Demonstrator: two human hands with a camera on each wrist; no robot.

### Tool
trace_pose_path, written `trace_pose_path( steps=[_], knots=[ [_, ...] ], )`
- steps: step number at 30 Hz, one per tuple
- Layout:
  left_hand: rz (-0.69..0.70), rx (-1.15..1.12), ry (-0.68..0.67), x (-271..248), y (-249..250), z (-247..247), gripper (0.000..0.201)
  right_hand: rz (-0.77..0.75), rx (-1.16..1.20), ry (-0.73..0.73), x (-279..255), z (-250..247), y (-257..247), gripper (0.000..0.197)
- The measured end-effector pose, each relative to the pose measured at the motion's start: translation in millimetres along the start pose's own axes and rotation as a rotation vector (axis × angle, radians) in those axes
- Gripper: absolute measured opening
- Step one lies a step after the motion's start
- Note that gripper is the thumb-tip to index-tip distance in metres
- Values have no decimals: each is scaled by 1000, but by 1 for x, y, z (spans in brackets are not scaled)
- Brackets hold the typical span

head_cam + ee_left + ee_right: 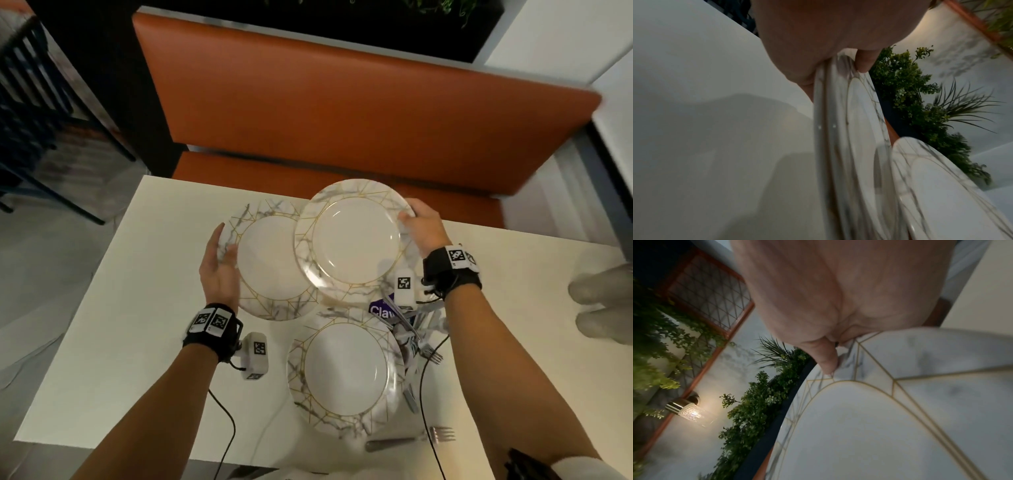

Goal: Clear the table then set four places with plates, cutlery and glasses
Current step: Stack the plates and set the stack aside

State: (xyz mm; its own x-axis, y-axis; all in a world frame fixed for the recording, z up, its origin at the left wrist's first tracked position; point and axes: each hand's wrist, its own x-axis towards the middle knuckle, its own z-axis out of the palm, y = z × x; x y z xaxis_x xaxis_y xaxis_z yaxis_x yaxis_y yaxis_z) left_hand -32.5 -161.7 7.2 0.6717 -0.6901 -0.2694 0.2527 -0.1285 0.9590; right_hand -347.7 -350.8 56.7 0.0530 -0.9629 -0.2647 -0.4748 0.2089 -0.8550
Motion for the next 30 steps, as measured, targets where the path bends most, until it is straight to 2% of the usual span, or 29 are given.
trace_pose_path(
  steps=[5, 8, 11, 14, 18, 22, 25, 28, 30],
  knots=[
    [-74, -50, -75, -18, -6, 14, 44, 66, 49, -35, -30, 28, 16, 30],
    [-116, -51, -95, -25, -6, 19, 42, 77, -3, -58, -47, 44, 24, 28],
    [-160, -40, -48, -29, -4, 25, 31, 115, -75, -85, -62, 59, 31, 32],
    [-263, 10, 11, -31, -5, 29, 14, 121, -103, -98, -74, 70, 35, 37],
    [-239, 44, 13, -39, -5, 32, 12, 116, -122, -4, -83, 78, 38, 38],
    [-145, 85, -1, -56, -2, 39, 25, 161, -73, 141, -96, 82, 40, 38],
    [-86, 218, -58, -68, -3, 43, 44, 171, -20, 234, -103, 82, 38, 40],
    [-40, 372, -127, -78, -5, 44, 65, 126, -3, 255, -108, 75, 39, 42],
    [-30, 417, -146, -84, -8, 45, 70, 96, -10, 226, -110, 67, 42, 41]
  ],
)
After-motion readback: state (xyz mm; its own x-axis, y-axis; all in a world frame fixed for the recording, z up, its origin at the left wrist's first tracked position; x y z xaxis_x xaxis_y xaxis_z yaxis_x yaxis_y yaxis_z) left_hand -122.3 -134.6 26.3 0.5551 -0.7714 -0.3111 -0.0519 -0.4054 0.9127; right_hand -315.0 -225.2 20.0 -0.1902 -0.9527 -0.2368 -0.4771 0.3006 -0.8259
